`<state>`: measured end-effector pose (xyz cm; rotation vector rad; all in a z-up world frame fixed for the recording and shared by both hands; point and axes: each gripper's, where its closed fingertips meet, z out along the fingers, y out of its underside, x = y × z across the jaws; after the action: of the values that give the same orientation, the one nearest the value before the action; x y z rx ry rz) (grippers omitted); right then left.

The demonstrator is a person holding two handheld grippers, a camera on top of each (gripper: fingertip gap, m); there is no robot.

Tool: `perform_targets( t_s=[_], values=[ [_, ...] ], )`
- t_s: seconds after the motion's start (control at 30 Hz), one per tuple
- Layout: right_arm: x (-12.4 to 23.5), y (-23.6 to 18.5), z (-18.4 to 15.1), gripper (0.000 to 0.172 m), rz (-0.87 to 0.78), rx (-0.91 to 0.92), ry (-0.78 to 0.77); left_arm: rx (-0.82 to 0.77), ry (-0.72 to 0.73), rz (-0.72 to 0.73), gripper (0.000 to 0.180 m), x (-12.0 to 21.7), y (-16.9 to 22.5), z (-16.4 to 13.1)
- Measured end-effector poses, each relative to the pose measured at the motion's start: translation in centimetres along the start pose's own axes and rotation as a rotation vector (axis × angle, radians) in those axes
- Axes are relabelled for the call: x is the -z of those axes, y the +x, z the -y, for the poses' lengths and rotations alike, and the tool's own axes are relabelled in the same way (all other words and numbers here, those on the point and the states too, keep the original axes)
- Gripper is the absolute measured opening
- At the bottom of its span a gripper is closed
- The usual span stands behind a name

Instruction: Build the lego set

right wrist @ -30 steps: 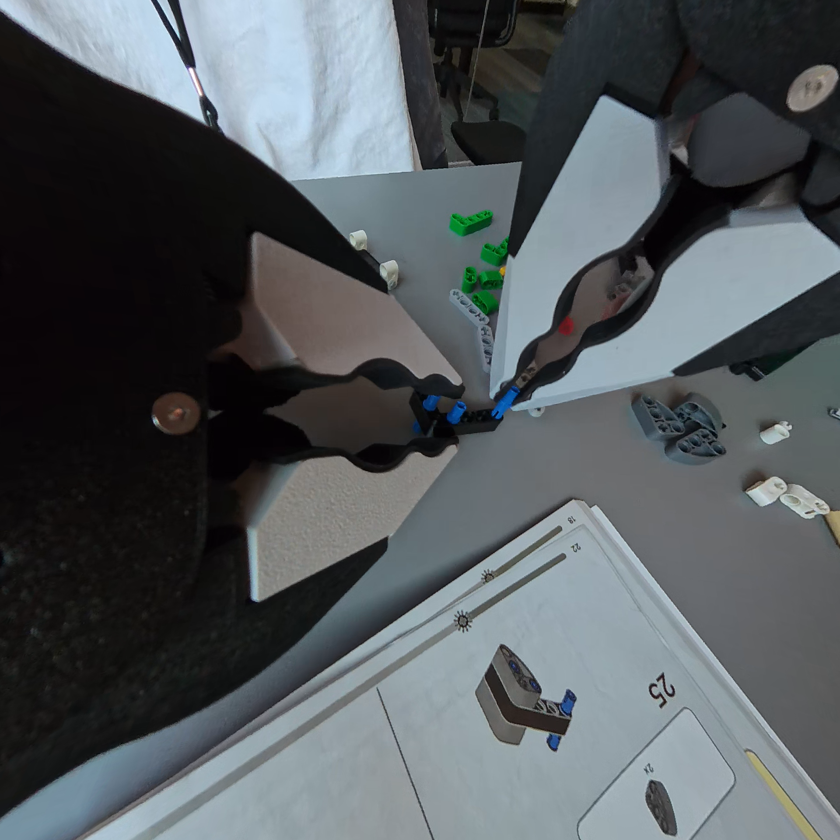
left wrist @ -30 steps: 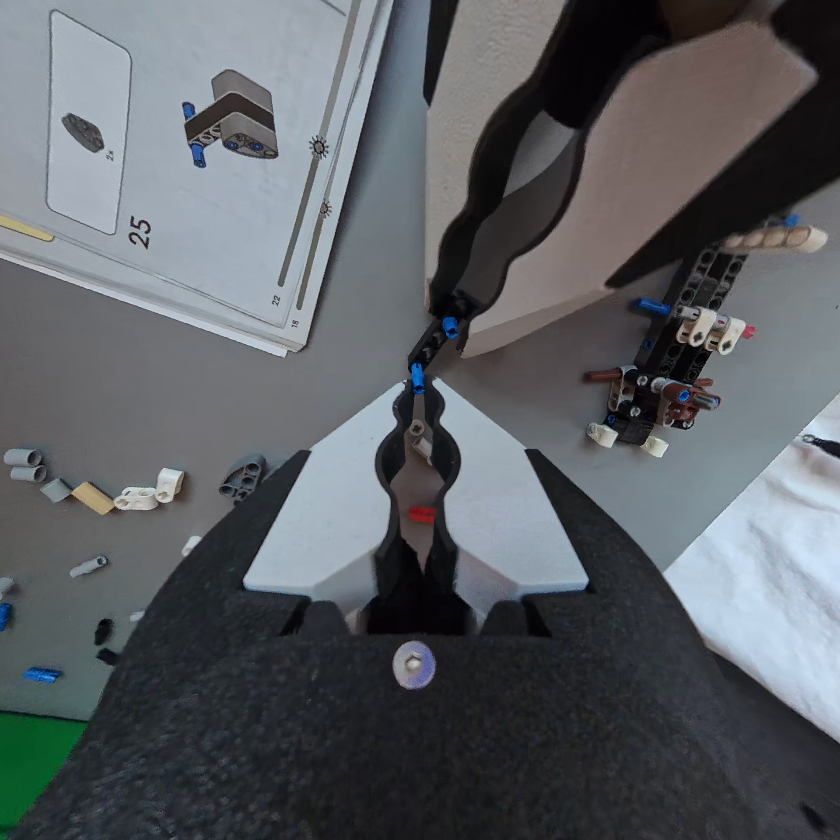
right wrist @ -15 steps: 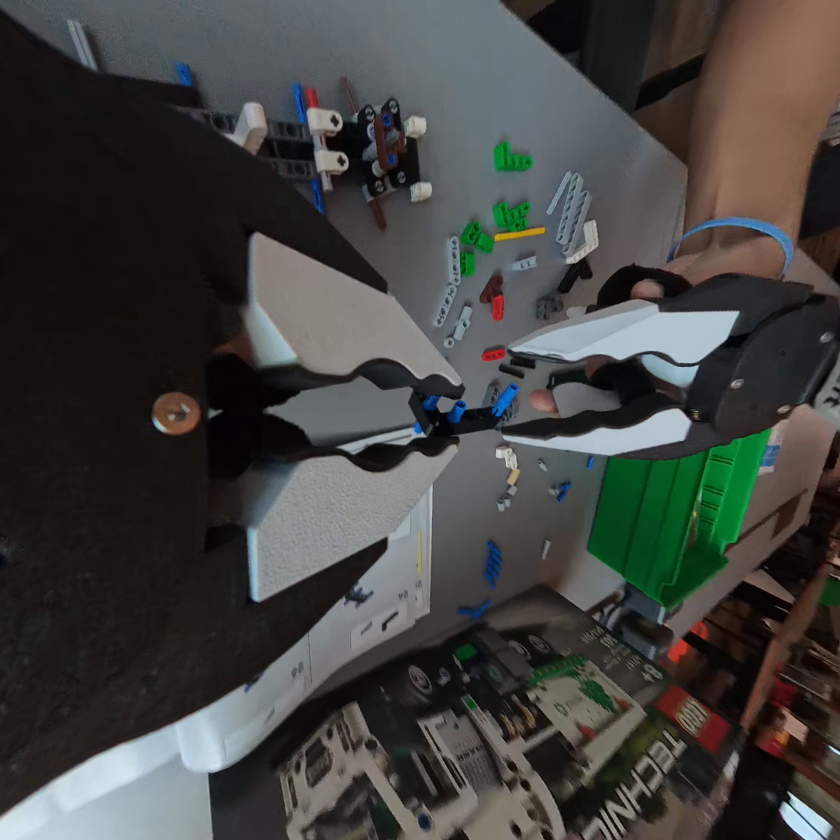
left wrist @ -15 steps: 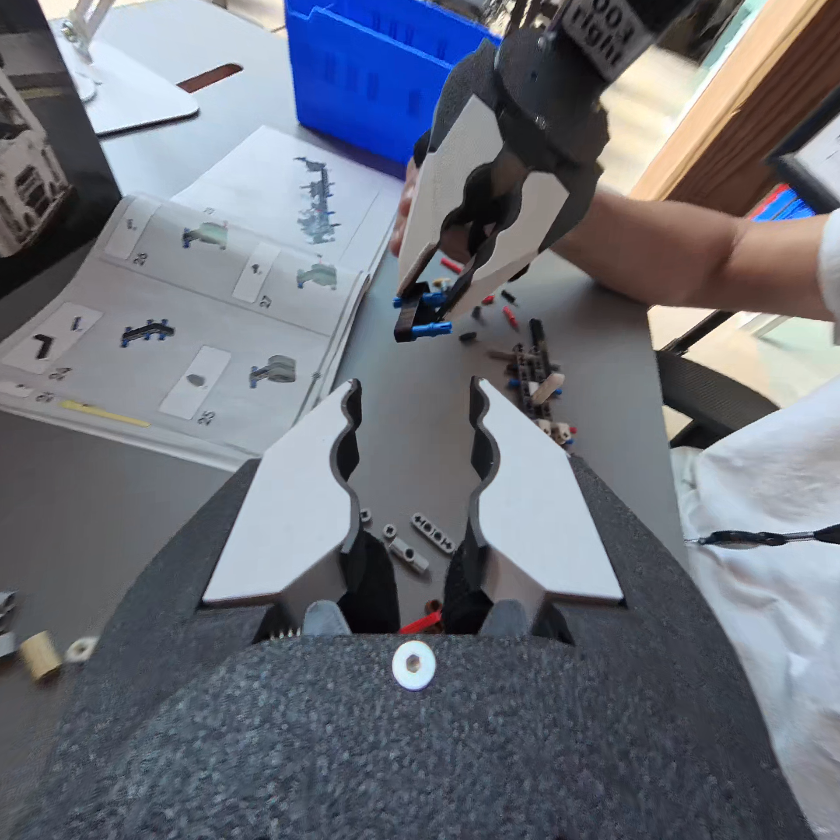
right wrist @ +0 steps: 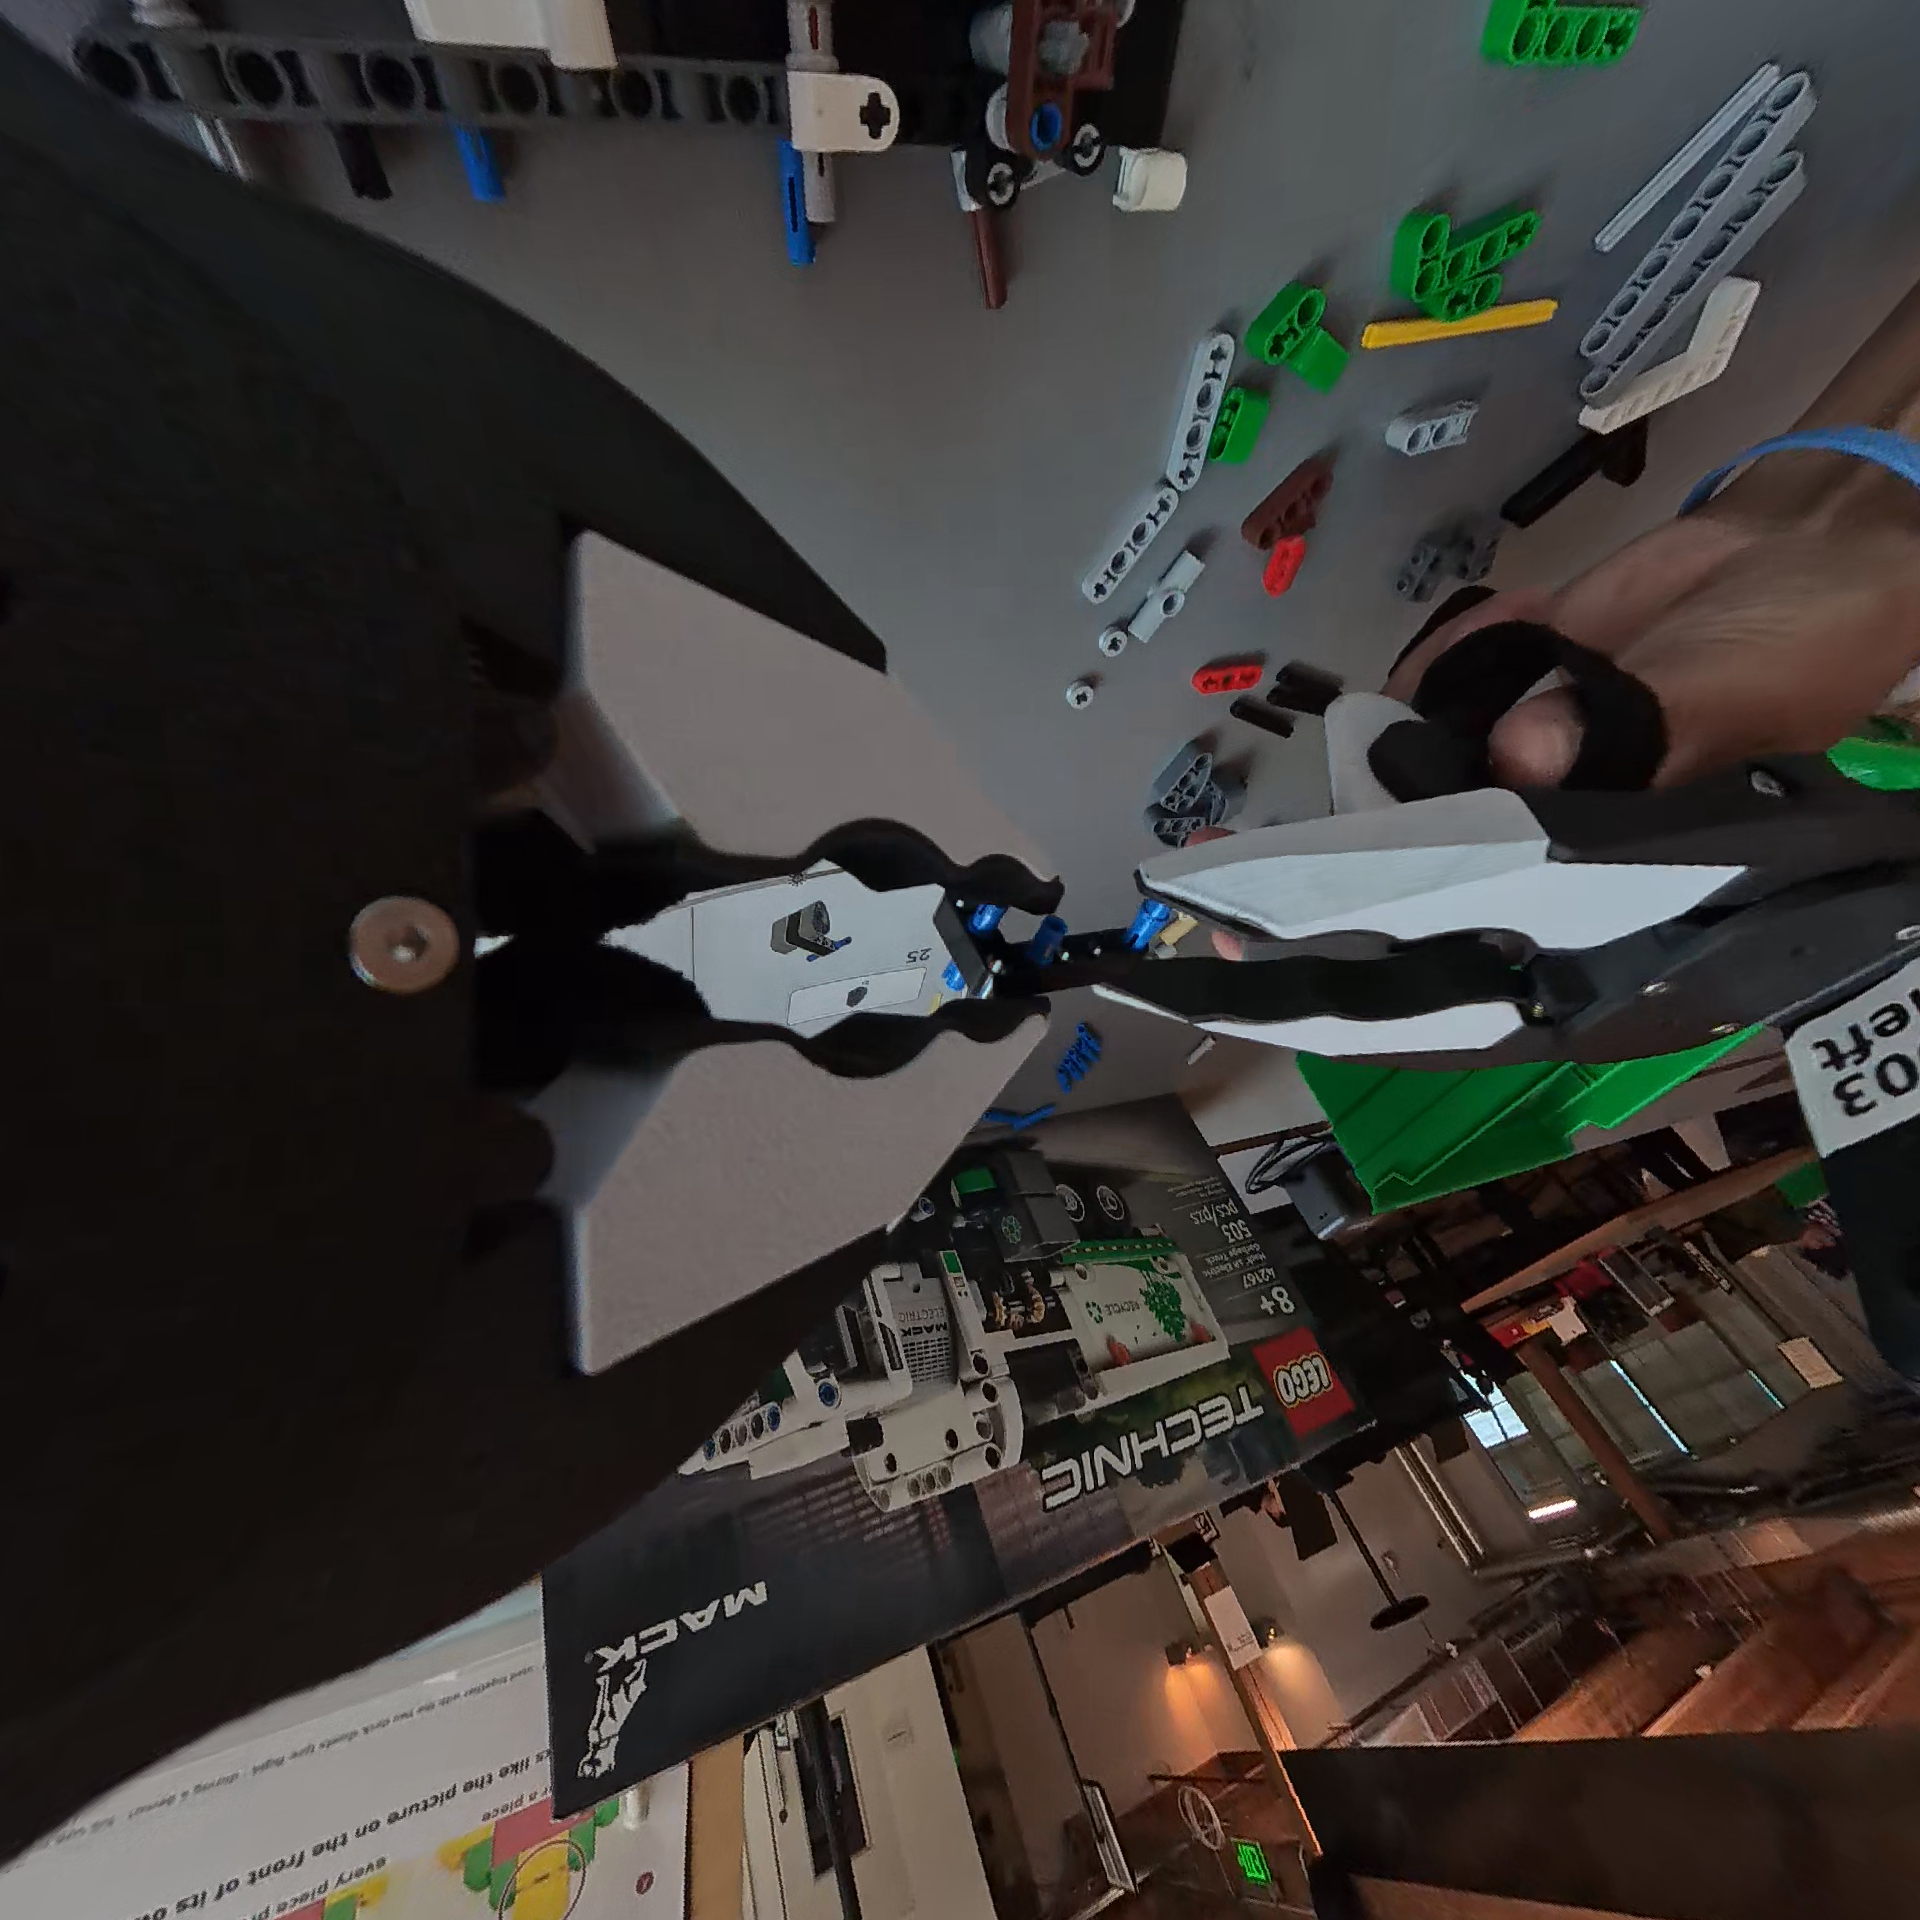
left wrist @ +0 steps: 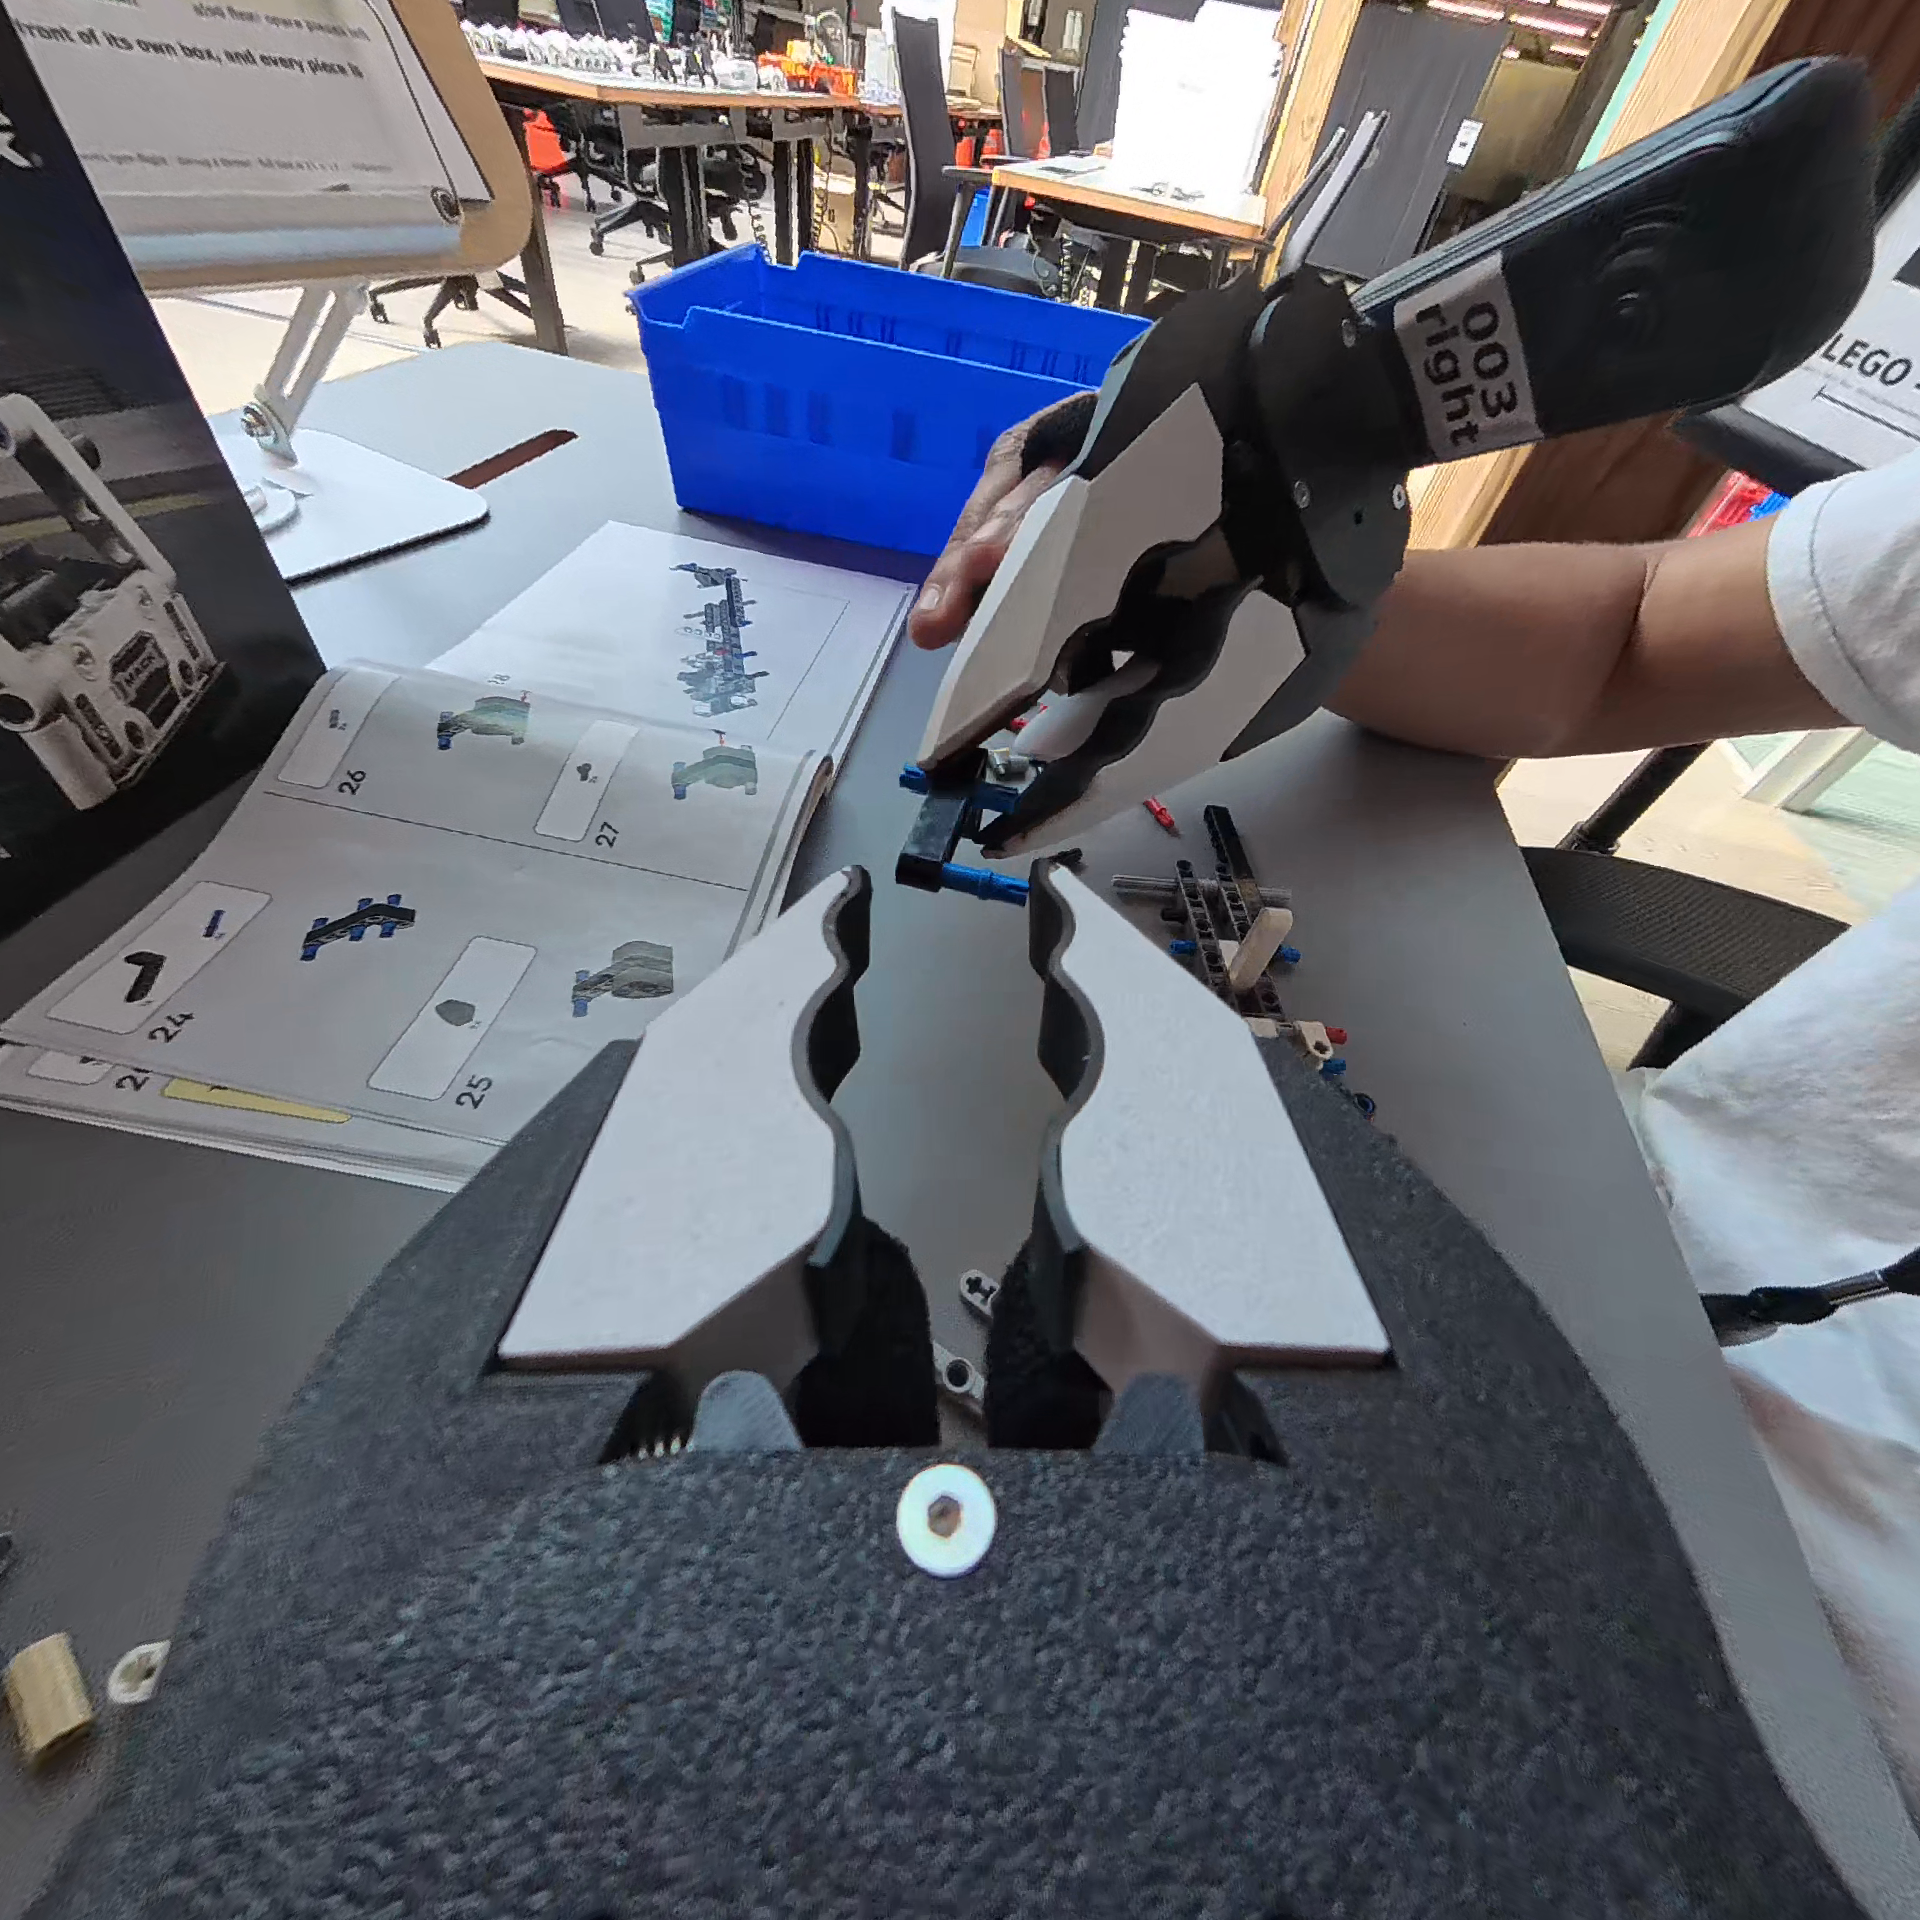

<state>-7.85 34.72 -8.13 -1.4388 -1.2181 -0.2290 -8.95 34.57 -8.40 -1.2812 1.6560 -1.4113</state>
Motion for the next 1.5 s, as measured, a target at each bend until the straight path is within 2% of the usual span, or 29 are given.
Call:
perform_targets(
  t_s=[0.17,0.47,0.63,0.73,0.83,0.93,1.0,1.13,1.23,1.37,1.5],
  values=[
    [0.0,-0.5,0.5,0.016,0.006,0.029,0.008,-0.091,0.004,0.01,0.024,0.2,0.7,-0.4],
    [-0.3,-0.8,0.5,0.016,-0.006,0.012,0.016,-0.103,0.003,0.05,0.023,0.4,0.6,-0.5],
    [-0.5,-1.0,0.1,0.015,0.051,-0.174,-0.028,-0.148,-0.001,0.089,0.023,0.3,0.3,-0.6],
    [0.0,-1.4,0.8,0.031,0.157,-0.294,0.002,-0.199,0.013,0.097,0.023,0.4,0.5,-0.4],
    [0.6,-1.6,1.2,0.033,0.27,-0.429,0.011,-0.378,-0.005,0.156,0.022,0.4,0.7,-0.4],
    [0.6,-1.2,1.4,0.029,0.289,-0.494,0.028,-0.621,-0.075,0.231,0.023,0.1,1.1,-1.2],
    [0.4,-1.6,1.1,0.029,0.277,-0.438,-0.009,-0.71,-0.12,0.26,0.023,-0.3,1.3,-1.8],
    [-0.3,-3.1,-0.1,0.021,0.25,-0.268,-0.136,-0.704,-0.136,0.262,0.022,-0.7,1.4,-2.1],
    [-0.7,-3.1,-0.6,0.007,0.178,-0.144,-0.189,-0.722,-0.14,0.261,0.022,-0.8,1.7,-2.1],
    [-0.9,-3.0,-0.9,0.006,0.148,-0.071,-0.23,-0.764,-0.168,0.295,0.025,-0.8,1.4,-2.5],
    [-0.9,-3.9,-1.2,0.006,0.181,0.005,-0.255,-0.707,-0.206,0.262,0.031,-1.2,1.3,-3.4]
  ],
)
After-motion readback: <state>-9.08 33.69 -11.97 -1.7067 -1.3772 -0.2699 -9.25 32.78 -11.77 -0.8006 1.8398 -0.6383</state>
